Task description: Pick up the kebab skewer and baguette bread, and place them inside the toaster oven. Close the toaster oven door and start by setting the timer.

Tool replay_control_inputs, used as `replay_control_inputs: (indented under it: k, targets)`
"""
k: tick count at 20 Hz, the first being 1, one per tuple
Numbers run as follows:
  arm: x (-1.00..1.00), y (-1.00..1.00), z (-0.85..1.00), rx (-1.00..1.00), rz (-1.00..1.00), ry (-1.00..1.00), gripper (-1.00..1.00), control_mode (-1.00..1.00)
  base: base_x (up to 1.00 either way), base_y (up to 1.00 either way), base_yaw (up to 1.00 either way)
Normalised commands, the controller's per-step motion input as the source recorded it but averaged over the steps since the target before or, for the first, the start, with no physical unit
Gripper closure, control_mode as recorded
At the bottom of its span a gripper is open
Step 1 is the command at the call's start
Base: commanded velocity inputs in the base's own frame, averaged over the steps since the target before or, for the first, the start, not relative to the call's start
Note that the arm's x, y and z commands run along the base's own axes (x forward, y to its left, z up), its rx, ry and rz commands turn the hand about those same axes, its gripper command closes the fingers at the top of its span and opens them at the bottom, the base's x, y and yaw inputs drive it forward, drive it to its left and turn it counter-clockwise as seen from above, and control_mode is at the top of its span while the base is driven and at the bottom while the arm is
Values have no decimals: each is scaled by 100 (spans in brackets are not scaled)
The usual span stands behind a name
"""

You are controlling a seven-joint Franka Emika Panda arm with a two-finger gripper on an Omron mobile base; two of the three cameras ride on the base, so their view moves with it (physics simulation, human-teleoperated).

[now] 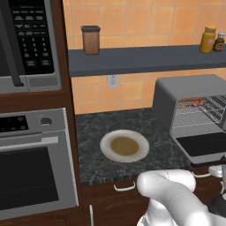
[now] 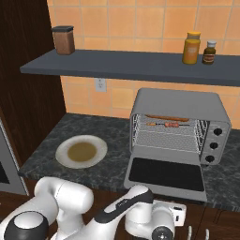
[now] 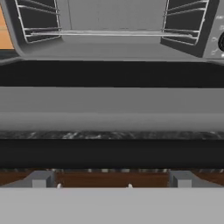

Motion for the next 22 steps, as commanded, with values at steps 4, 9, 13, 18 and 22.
replay_control_inputs:
  k: [4, 9, 13, 18, 22]
  targets:
    - [17, 0, 0, 0, 0, 0, -100, -100, 0, 0, 0]
    - [8, 0, -10, 0, 0, 0, -100, -100, 0, 0, 0]
    - [0, 0, -28, 0, 0, 0, -100, -100, 0, 0, 0]
    - [8, 0, 4, 0, 0, -3, -100, -100, 0, 0, 0]
    - [1, 0, 13, 0, 0, -4, -100, -100, 0, 0, 0]
